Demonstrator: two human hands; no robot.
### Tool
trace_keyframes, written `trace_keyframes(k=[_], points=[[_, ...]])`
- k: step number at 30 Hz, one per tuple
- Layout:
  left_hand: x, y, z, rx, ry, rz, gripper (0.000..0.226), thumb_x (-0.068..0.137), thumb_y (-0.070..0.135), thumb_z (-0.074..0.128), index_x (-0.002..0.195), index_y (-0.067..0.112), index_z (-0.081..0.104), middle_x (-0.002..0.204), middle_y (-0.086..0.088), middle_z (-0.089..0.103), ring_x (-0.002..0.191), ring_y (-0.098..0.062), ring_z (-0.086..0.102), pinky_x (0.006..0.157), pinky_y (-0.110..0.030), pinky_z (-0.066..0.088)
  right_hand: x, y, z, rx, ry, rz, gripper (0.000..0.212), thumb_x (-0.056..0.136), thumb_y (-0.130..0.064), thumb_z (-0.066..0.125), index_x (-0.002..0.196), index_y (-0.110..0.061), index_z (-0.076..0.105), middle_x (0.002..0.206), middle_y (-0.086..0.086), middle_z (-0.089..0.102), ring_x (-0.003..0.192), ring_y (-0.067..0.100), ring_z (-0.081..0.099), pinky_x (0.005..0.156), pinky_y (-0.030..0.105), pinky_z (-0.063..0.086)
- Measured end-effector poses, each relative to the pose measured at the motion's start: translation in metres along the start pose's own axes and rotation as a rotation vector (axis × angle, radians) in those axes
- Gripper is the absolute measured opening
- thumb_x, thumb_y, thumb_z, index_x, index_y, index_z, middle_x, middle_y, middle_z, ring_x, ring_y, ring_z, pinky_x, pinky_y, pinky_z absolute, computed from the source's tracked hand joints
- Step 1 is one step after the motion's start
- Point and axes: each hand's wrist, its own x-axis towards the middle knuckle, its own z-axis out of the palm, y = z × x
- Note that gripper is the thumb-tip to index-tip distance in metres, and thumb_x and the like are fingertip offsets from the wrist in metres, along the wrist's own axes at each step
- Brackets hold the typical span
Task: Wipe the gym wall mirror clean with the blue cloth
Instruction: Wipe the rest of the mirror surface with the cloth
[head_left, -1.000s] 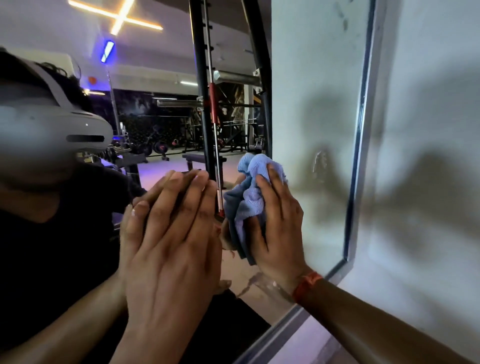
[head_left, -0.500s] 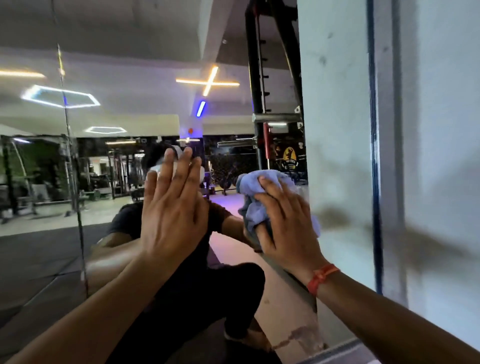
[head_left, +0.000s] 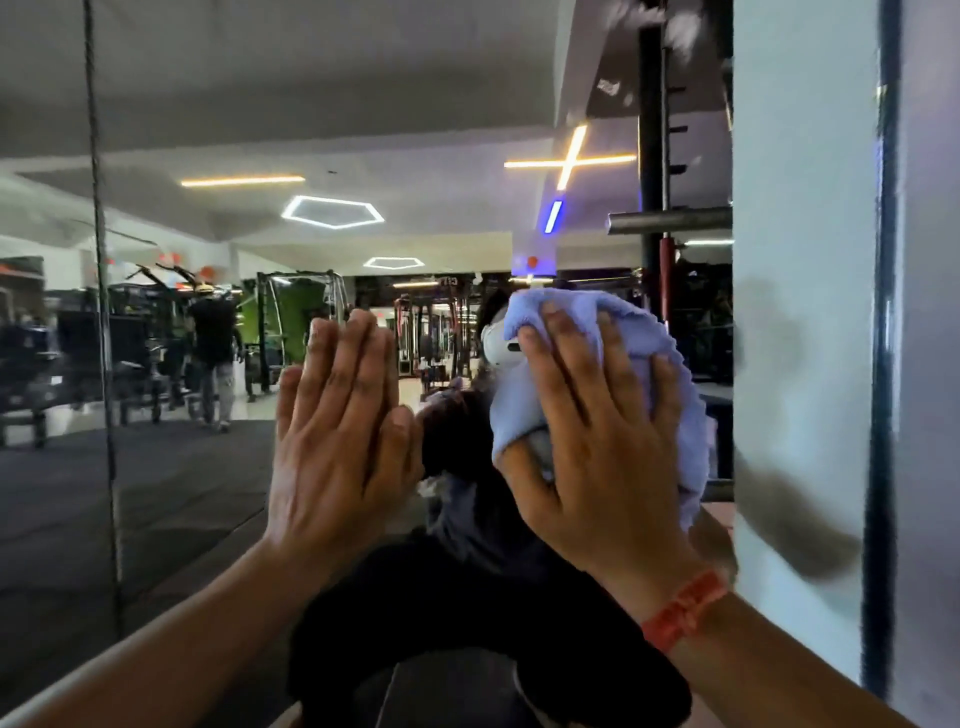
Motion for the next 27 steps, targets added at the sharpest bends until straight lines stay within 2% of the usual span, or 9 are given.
trace_keyframes(k=[3,5,9,12,16,20,23,25,27], points=[[0.001,0.001,0.001,0.051,-0.003,0.006,0.066,0.102,0.035,0.031,0.162,0.012,0.017,0.171,-0.005,0.015,0.159,-0.025,0.006,0.126,-0.055,0.015,-0.025,0.014,0.002,-0.013,-0.059,-0.186,0.074,0.092,-0.048,0.055,0.16,-0.027,0.033,0.17,-0.005,0.021,0.155,0.027,0.024,0.12,0.063,0.02],[0.0,0.004,0.002,0.076,-0.004,-0.013,0.065,0.102,0.034,0.031,0.162,0.01,0.019,0.171,-0.007,0.016,0.159,-0.025,0.006,0.125,-0.057,0.016,-0.027,0.031,0.0,-0.034,-0.038,-0.236,0.067,0.098,-0.05,0.049,0.159,-0.025,0.036,0.168,-0.003,0.026,0.152,0.028,0.031,0.118,0.063,0.024],[-0.002,0.006,0.006,0.14,0.033,-0.02,0.065,0.102,0.035,0.028,0.162,0.008,0.02,0.17,-0.008,0.017,0.159,-0.025,0.007,0.126,-0.054,0.015,0.031,0.062,-0.01,-0.056,0.09,-0.055,0.065,0.104,-0.05,0.034,0.161,-0.018,0.031,0.167,0.004,0.028,0.153,0.032,0.028,0.118,0.062,0.026],[-0.004,0.002,0.008,0.122,0.04,-0.01,0.065,0.103,0.034,0.029,0.162,0.01,0.019,0.17,-0.009,0.017,0.159,-0.027,0.009,0.126,-0.052,0.014,0.053,0.048,-0.008,-0.082,0.107,0.024,0.066,0.104,-0.051,0.029,0.161,-0.018,0.029,0.169,0.004,0.025,0.155,0.032,0.023,0.12,0.06,0.022],[-0.005,0.001,0.008,0.145,0.055,0.012,0.063,0.105,0.036,0.026,0.162,0.01,0.019,0.169,-0.01,0.02,0.158,-0.031,0.014,0.123,-0.057,0.02,-0.019,0.01,0.012,-0.018,-0.047,-0.283,0.065,0.103,-0.045,0.041,0.161,-0.019,0.029,0.17,0.002,0.021,0.157,0.032,0.015,0.125,0.054,0.015],[-0.005,0.004,0.007,0.139,0.044,-0.013,0.064,0.104,0.036,0.027,0.161,0.009,0.023,0.17,-0.008,0.018,0.158,-0.029,0.012,0.126,-0.052,0.014,-0.069,0.026,0.01,-0.075,-0.132,-0.459,0.066,0.097,-0.039,0.056,0.158,-0.025,0.036,0.167,-0.004,0.029,0.155,0.025,0.025,0.124,0.051,0.021],[-0.005,0.004,0.005,0.111,0.025,-0.026,0.065,0.103,0.037,0.028,0.162,0.011,0.022,0.171,-0.006,0.015,0.159,-0.026,0.008,0.127,-0.048,0.009,-0.016,0.047,0.0,-0.148,-0.025,-0.323,0.057,0.105,-0.039,0.04,0.159,-0.022,0.036,0.165,-0.002,0.033,0.154,0.025,0.029,0.118,0.057,0.031],[-0.006,0.004,0.004,0.094,-0.004,-0.033,0.066,0.103,0.039,0.027,0.163,0.013,0.018,0.172,-0.003,0.01,0.159,-0.025,0.004,0.128,-0.047,0.005,0.029,0.05,-0.007,-0.113,0.057,-0.133,0.056,0.106,-0.037,0.036,0.158,-0.017,0.038,0.165,0.001,0.034,0.154,0.028,0.028,0.118,0.058,0.03],[-0.005,0.004,0.004,0.088,-0.012,-0.025,0.066,0.104,0.04,0.027,0.163,0.013,0.017,0.172,-0.003,0.009,0.159,-0.025,0.003,0.128,-0.047,0.005,0.027,0.036,-0.001,-0.046,0.119,0.0,0.056,0.106,-0.036,0.035,0.157,-0.016,0.038,0.166,0.004,0.032,0.154,0.03,0.027,0.12,0.056,0.027]])
